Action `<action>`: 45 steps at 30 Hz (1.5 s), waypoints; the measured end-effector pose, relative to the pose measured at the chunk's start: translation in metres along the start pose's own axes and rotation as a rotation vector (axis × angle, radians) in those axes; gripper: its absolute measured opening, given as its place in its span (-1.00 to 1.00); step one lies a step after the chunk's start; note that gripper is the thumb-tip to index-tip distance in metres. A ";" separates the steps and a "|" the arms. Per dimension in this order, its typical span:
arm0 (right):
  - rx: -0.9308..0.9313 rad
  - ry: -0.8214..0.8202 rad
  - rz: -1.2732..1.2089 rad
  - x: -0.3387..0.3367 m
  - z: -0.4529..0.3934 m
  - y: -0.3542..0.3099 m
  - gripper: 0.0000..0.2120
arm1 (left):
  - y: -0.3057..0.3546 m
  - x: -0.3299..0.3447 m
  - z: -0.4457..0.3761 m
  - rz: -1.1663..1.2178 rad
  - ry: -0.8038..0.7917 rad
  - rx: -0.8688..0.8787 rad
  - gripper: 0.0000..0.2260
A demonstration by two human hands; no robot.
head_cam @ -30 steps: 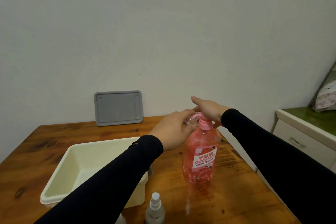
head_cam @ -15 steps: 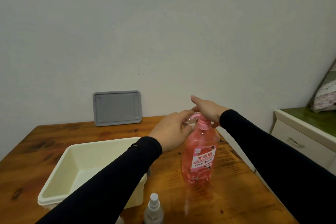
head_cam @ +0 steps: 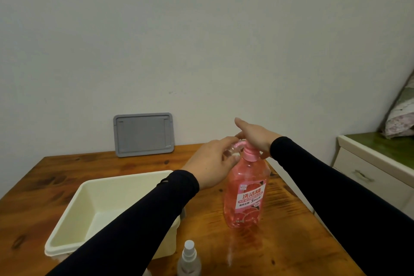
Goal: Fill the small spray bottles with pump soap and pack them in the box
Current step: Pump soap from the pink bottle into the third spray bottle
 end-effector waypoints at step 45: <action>-0.077 0.276 -0.032 -0.023 0.005 -0.009 -0.32 | 0.000 -0.016 0.001 0.180 0.014 -0.103 -0.67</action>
Point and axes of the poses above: each hand's wrist, its own z-axis away from the middle knuckle, its own x-axis out of the palm, y = z × x, the point moved 2 cm from there along -z, towards the middle knuckle, and after that the axes turned 12 degrees about z, right-handed, at the moved point
